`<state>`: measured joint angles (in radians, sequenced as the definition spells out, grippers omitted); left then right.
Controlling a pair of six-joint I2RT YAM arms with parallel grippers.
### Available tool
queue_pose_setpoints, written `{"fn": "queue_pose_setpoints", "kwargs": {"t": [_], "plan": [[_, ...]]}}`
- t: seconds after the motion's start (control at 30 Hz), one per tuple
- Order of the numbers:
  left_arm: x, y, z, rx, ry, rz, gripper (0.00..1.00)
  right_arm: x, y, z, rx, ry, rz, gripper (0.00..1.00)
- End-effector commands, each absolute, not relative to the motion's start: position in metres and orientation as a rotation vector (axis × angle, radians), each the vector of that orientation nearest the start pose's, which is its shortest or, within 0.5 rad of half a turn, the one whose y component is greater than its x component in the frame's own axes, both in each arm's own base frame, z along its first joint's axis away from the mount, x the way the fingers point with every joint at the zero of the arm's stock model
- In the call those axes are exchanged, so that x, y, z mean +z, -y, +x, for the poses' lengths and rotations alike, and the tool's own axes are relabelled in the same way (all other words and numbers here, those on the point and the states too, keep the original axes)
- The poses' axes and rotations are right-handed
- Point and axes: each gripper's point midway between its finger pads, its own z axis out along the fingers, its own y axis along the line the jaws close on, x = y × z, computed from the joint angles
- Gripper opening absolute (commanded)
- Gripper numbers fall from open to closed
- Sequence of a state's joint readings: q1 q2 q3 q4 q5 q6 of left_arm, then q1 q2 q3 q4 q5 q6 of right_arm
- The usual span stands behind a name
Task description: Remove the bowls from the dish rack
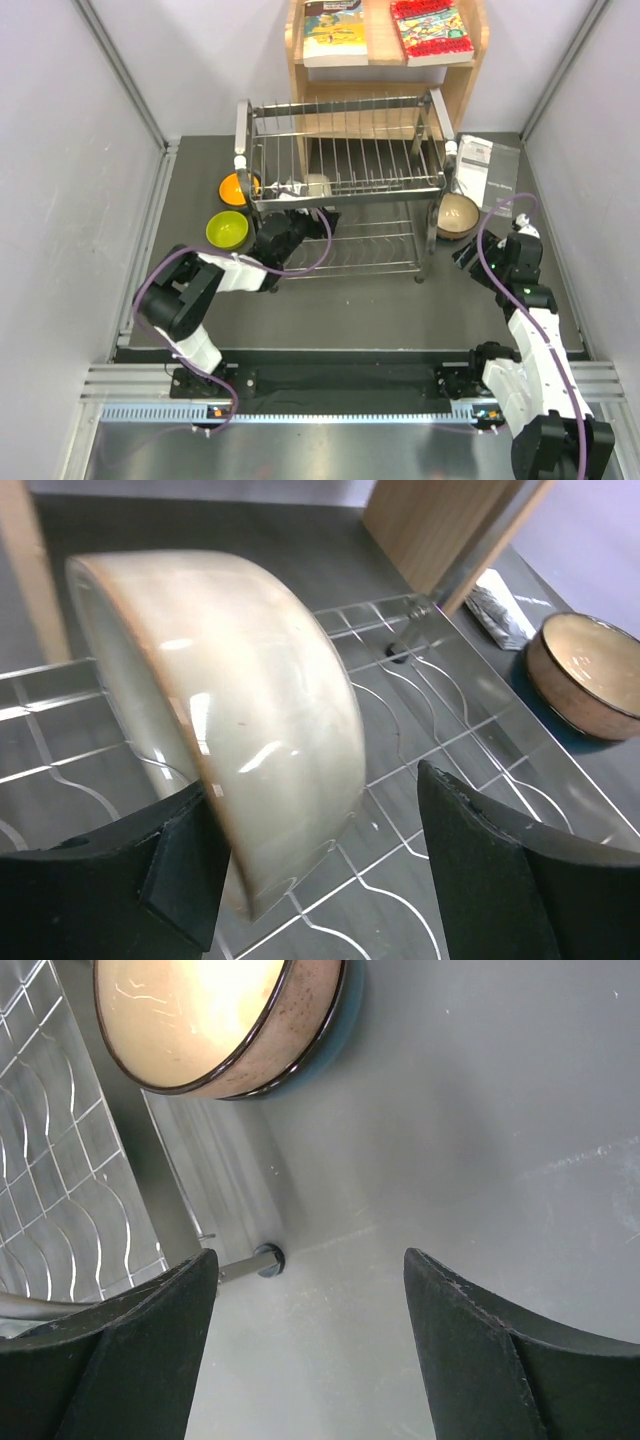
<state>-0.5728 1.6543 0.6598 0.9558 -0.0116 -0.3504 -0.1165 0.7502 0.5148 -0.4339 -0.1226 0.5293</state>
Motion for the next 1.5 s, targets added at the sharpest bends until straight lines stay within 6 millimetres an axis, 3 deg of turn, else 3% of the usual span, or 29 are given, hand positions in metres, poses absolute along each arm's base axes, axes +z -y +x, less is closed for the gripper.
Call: {"fn": "queue_pose_setpoints", "kwargs": {"t": [0.0, 0.07, 0.23, 0.53, 0.6, 1.0, 1.33, 1.47], "plan": [[0.174, 0.275, 0.403, -0.814, -1.553, 0.185, 0.72, 0.118, -0.008, 0.260, 0.344, -2.126, 0.629, 0.75], [0.172, 0.276, 0.402, -0.855, -1.554, 0.188, 0.67, 0.118, -0.008, 0.260, 0.346, -2.126, 0.632, 0.75], [0.172, 0.280, 0.400, -0.922, -1.549, 0.205, 0.37, 0.117, -0.008, 0.260, 0.345, -2.127, 0.631, 0.75], [0.169, 0.290, 0.398, -0.967, -1.590, 0.240, 0.12, 0.109, -0.009, 0.259, 0.352, -2.141, 0.636, 0.74], [0.171, 0.293, 0.401, -0.980, -1.590, 0.238, 0.02, 0.107, -0.010, 0.260, 0.357, -2.142, 0.645, 0.74], [0.208, 0.323, 0.400, -1.239, -1.459, 0.206, 0.00, 0.108, -0.011, 0.264, 0.365, -2.150, 0.639, 0.72], [0.227, 0.317, 0.381, -1.132, -1.455, 0.260, 0.00, 0.110, -0.011, 0.262, 0.364, -2.143, 0.642, 0.72], [0.248, 0.312, 0.366, -1.139, -1.409, 0.282, 0.00, 0.119, -0.008, 0.259, 0.359, -2.099, 0.668, 0.71]]}}
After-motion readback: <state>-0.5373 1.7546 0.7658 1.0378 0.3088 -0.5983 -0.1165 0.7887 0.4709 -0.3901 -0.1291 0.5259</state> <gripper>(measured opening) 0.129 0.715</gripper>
